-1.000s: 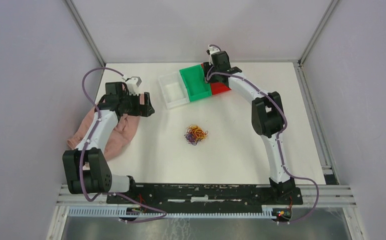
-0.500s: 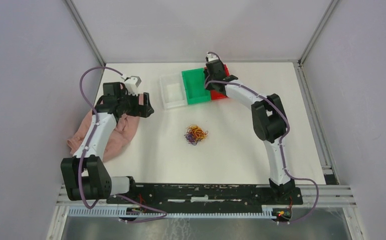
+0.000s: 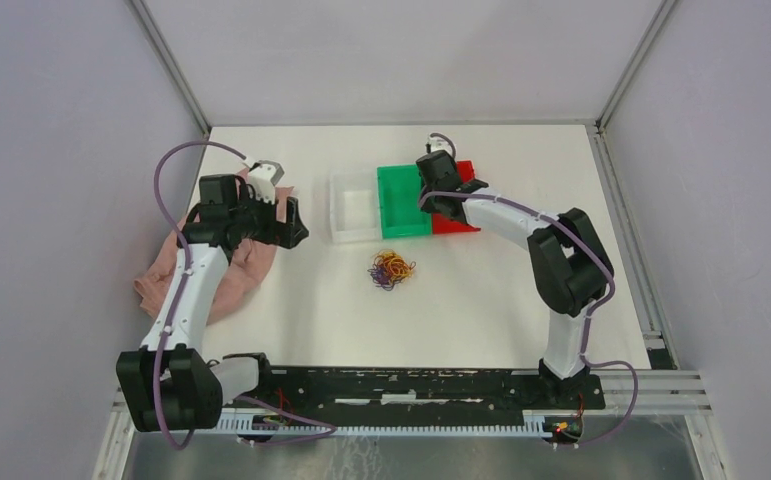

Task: Untangle the cables
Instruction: Move the bin to the center of the board, then untie the cable.

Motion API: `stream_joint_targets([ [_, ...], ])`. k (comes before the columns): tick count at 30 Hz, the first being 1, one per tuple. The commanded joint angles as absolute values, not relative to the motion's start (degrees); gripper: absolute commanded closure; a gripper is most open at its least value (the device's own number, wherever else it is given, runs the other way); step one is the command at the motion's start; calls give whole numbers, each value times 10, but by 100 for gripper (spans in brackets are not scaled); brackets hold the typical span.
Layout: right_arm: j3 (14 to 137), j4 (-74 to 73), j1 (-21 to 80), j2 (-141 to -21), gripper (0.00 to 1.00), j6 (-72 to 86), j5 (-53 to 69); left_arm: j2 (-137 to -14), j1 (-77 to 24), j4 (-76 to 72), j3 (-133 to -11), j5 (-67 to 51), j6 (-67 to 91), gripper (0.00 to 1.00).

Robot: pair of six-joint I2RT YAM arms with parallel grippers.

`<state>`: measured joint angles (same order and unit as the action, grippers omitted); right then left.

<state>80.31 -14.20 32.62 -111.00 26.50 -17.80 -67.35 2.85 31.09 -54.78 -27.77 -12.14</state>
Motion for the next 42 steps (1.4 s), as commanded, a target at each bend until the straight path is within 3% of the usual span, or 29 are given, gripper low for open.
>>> stream_joint_targets([
  [1,773,-115,339,-1067,93,332,-233,-650,29,328,-536,-314,-159,1],
  [6,745,-115,362,-1043,90,375,-285,-679,29,382,-568,-328,-184,1],
  [12,681,-108,382,-966,32,410,-319,-686,29,400,-586,-341,-190,1],
  [15,646,-87,390,-916,29,394,-284,-688,28,411,-593,-349,-198,1],
  [22,585,-24,414,-884,35,391,-14,-691,27,428,-593,-346,-209,1],
  [27,591,-32,445,-933,40,403,16,-688,26,439,-597,-350,-220,1],
  [33,609,-10,451,-983,60,406,58,-687,25,459,-616,-359,-233,1],
  [39,597,-13,464,-949,97,410,78,-678,22,461,-614,-396,-238,1],
  [42,579,0,477,-914,100,413,98,-676,16,473,-607,-417,-251,1],
])
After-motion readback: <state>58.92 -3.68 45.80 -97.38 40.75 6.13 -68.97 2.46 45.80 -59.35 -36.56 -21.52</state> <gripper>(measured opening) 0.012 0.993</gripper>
